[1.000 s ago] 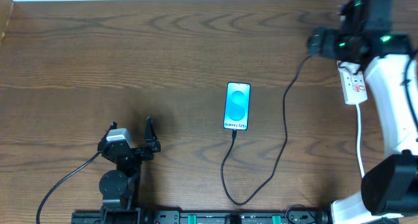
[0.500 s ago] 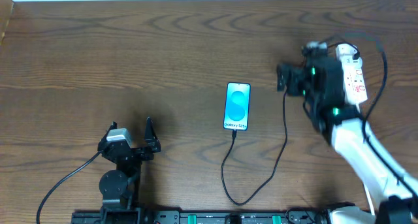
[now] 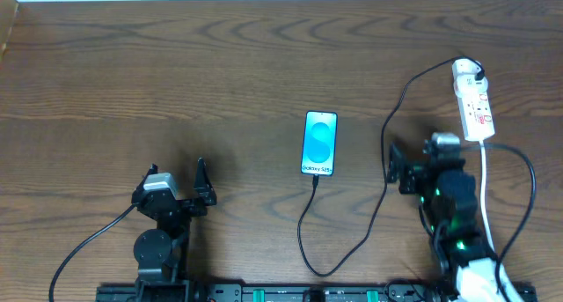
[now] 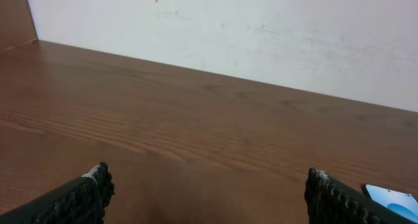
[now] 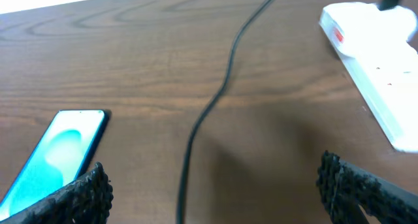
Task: Plug charger to phone and switch on socket
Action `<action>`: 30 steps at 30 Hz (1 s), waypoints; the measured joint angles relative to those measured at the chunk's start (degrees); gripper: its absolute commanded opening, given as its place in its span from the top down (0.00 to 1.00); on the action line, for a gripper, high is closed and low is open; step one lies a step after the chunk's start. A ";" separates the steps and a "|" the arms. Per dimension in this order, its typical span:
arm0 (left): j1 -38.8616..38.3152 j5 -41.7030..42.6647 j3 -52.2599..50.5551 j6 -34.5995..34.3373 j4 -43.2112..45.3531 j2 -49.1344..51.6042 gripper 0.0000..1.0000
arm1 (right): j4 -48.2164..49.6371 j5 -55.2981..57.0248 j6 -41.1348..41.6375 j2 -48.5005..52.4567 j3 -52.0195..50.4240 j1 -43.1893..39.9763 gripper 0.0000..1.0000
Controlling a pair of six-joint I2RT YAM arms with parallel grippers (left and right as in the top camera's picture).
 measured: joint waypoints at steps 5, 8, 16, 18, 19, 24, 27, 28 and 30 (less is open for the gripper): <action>0.00 0.02 0.00 0.00 0.00 0.00 0.05 | -0.13 1.46 0.00 -9.94 -6.14 0.00 0.01; 0.00 0.00 0.00 0.00 0.00 0.00 0.05 | -4.02 2.27 0.00 -16.13 -7.87 0.00 0.01; 0.00 0.02 0.00 0.00 0.00 0.00 0.05 | -15.72 3.28 0.00 -29.99 -8.28 -1.62 0.01; 0.00 0.02 0.00 0.00 -0.02 0.00 0.05 | -18.62 3.39 -0.04 -33.44 -8.28 -2.16 0.01; 0.00 0.02 0.00 0.00 -0.02 0.02 0.05 | -19.04 3.30 -0.04 -34.10 -8.31 -2.27 0.01; 0.00 0.02 0.00 0.00 0.00 0.00 0.05 | -19.41 3.37 -1.84 -39.69 -8.31 -3.96 0.01; 0.00 0.02 0.00 0.00 -0.02 0.00 0.05 | -19.43 3.34 -3.65 -42.07 -8.31 -4.68 0.01; 0.00 0.02 0.00 0.00 0.00 0.00 0.05 | -19.43 3.34 -4.33 -42.75 -8.31 -4.85 0.01; 0.00 0.02 0.00 0.00 0.00 0.00 0.05 | -19.43 3.32 -5.77 -44.24 -8.31 -5.18 0.01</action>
